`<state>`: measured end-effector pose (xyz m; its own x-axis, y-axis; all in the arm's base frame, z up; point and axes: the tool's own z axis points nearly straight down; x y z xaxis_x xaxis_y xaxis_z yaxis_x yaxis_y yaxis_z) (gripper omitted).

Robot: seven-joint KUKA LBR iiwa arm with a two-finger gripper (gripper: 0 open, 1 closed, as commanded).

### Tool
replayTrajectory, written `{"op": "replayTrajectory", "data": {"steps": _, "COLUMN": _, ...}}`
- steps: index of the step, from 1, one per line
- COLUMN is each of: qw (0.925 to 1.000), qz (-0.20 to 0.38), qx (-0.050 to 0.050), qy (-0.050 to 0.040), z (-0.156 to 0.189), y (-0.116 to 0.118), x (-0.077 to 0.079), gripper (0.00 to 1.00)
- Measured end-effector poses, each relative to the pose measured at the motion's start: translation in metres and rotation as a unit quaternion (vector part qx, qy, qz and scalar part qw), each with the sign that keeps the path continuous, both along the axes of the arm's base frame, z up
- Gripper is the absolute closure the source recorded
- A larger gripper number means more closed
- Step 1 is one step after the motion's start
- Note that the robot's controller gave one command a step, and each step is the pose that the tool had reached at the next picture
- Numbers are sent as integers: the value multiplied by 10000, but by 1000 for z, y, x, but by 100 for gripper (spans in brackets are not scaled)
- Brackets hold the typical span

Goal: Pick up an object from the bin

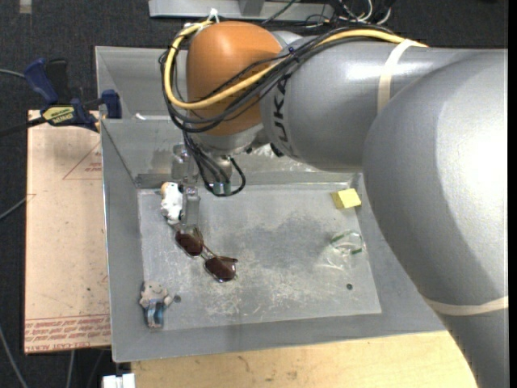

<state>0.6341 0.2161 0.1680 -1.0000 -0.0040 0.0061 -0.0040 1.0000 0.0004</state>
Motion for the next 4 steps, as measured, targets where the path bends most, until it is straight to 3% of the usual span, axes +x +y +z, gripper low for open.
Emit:
{"op": "replayTrajectory", "data": {"steps": 1, "qw": 10000, "qz": -16, "qx": 7, "qy": -37, "z": 6, "y": -1, "x": 2, "gripper": 0}}
{"op": "replayTrajectory", "data": {"steps": 2, "qw": 9980, "qz": -635, "qx": 7, "qy": -42, "z": -59, "y": -16, "x": -44, "gripper": 0}}
{"op": "replayTrajectory", "data": {"steps": 3, "qw": 9952, "qz": -979, "qx": -4, "qy": -14, "z": -70, "y": -24, "x": -57, "gripper": 0}}
{"op": "replayTrajectory", "data": {"steps": 4, "qw": 9925, "qz": -1224, "qx": -3, "qy": -19, "z": -54, "y": -25, "x": -83, "gripper": 0}}
